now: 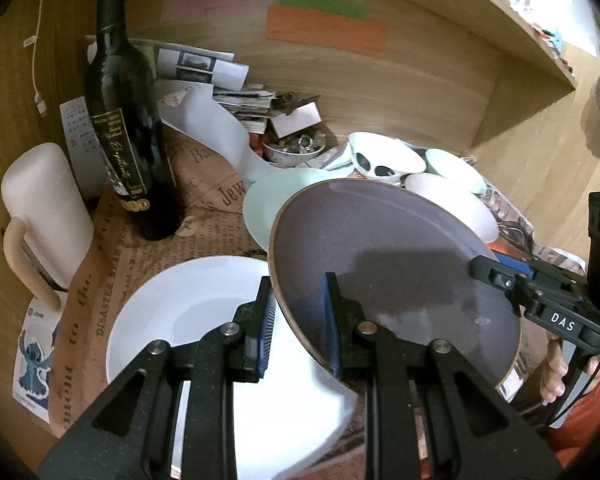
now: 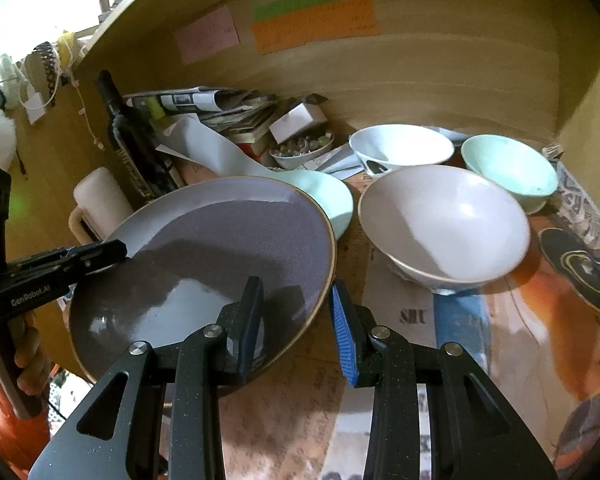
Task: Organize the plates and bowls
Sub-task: 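Lift the dark brown plate with both grippers and carry it across the table, then lower the dark brown plate onto the table and open both grippers, then close both grippers on the rim of the white plate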
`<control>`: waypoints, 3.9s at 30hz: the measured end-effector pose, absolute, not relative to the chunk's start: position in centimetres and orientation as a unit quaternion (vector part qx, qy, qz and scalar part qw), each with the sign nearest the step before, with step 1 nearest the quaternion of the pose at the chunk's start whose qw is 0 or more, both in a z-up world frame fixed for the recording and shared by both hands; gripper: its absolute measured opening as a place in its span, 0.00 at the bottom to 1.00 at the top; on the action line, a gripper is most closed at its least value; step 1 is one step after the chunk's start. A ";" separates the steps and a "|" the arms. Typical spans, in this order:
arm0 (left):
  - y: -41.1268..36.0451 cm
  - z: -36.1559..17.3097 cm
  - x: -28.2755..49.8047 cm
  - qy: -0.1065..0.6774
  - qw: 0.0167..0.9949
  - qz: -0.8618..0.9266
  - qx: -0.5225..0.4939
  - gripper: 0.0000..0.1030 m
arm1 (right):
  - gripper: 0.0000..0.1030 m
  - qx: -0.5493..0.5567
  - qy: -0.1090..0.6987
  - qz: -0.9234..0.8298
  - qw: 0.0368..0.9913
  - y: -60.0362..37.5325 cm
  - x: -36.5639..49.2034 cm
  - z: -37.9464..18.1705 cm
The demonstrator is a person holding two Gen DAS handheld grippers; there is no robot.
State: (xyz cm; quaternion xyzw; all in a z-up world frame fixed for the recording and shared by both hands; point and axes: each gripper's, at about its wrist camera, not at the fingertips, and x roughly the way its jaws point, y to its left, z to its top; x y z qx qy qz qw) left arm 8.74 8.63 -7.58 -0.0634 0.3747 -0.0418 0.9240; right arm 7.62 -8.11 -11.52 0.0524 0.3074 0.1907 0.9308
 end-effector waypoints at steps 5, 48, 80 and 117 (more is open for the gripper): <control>7.3 -7.4 7.4 0.369 0.926 -0.048 -0.063 0.22 | 0.30 0.051 0.300 0.187 0.934 -9.1 6.2 -11.3; -0.1 -14.5 8.0 0.448 0.886 -0.092 -0.077 0.22 | 0.30 0.049 0.360 0.140 0.921 -15.5 4.3 -16.0; 1.7 -8.1 4.3 0.317 0.948 -0.019 -0.031 0.65 | 0.68 0.016 0.238 0.140 0.961 -14.0 1.4 -10.4; 19.0 -12.6 2.1 0.354 0.924 0.100 -0.102 0.78 | 0.61 0.007 0.335 0.258 0.906 1.1 8.1 -13.5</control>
